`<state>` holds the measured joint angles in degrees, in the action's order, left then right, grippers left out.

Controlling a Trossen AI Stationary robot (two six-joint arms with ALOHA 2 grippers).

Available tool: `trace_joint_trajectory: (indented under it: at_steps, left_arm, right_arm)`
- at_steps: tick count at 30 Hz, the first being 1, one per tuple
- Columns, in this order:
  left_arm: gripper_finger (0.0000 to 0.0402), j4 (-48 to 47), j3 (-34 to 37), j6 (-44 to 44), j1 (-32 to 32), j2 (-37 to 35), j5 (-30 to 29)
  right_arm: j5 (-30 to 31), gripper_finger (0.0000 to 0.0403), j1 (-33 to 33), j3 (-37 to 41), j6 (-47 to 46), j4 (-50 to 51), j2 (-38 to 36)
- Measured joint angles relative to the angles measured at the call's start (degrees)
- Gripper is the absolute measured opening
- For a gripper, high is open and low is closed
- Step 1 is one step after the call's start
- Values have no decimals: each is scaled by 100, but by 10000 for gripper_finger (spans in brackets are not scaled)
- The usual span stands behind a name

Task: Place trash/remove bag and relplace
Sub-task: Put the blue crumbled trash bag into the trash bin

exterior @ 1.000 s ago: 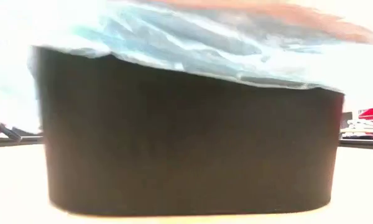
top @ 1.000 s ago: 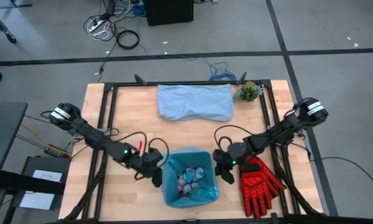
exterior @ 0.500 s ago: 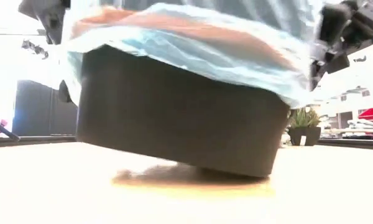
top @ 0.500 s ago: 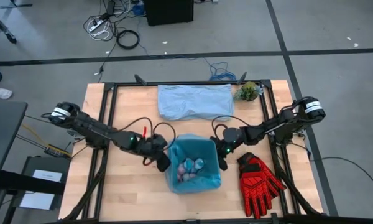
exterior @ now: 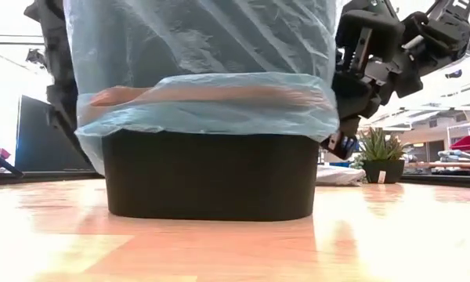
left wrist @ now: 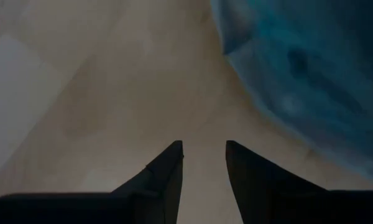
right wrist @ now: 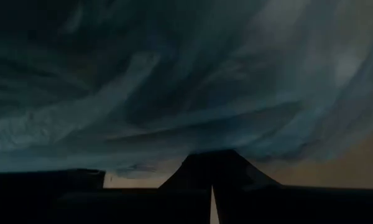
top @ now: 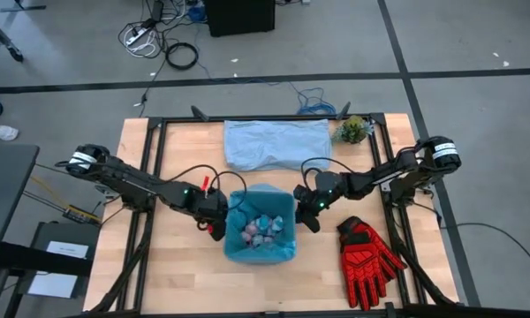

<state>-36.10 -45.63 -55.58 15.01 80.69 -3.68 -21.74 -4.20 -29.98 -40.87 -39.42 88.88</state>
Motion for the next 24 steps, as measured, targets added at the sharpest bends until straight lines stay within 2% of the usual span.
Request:
trace_joint_trajectory:
  at_steps: [10, 14, 18, 21, 24]
  left_arm:
    - [131, -929, 0, -573, 126, -998, -72]
    - [131, -1414, 0, -800, 154, -1571, -672]
    - [131, -1652, 0, -908, 28, -2092, -1352]
    - [131, -1659, 0, -916, -139, -2299, -1623]
    - [131, -1656, 0, -765, -154, -2322, -1912]
  right_arm:
    - [-18, 0, -62, 2, -199, 214, -297]
    - [405, 0, 63, 2, -215, 995, -747]
    - [679, 0, 460, 4, -355, 1847, -1207]
    - [438, 0, 691, 4, -445, 2149, -1547]
    - [-245, 0, 694, 4, -445, 2320, -1799]
